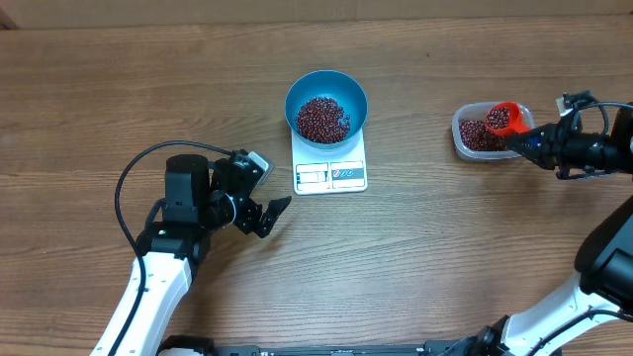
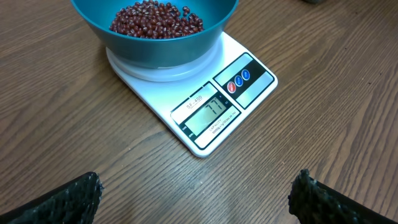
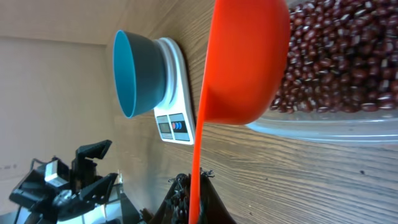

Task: Scoop item into bowl and weigh 150g on scale
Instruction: 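Dip the scoop into the red beans and lift it with the right gripper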

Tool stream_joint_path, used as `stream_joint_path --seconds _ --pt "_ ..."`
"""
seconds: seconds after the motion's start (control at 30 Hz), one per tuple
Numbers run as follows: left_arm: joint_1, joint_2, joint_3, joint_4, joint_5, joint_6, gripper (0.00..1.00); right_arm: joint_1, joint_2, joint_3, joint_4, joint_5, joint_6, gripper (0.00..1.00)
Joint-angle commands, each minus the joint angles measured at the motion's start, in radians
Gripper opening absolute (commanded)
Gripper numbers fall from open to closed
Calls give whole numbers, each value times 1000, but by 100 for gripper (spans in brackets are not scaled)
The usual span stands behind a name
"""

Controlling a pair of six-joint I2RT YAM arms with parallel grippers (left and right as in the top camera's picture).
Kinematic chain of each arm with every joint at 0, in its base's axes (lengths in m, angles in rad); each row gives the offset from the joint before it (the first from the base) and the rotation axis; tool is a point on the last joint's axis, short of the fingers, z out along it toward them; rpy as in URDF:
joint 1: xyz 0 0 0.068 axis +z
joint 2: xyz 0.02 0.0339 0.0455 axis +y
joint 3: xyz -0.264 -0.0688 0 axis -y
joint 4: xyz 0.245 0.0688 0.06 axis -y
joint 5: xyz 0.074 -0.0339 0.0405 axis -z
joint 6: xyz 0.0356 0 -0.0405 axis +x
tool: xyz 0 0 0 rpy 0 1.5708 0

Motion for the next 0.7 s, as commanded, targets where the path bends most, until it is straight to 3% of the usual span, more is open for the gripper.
stream_joint_path --seconds 0.0,0.67 --pt "-8 3 3 3 8 -10 100 -5 5 -6 -5 -51 -42 4" --pt "-8 3 3 3 8 -10 100 60 -65 -6 -21 -116 -42 4"
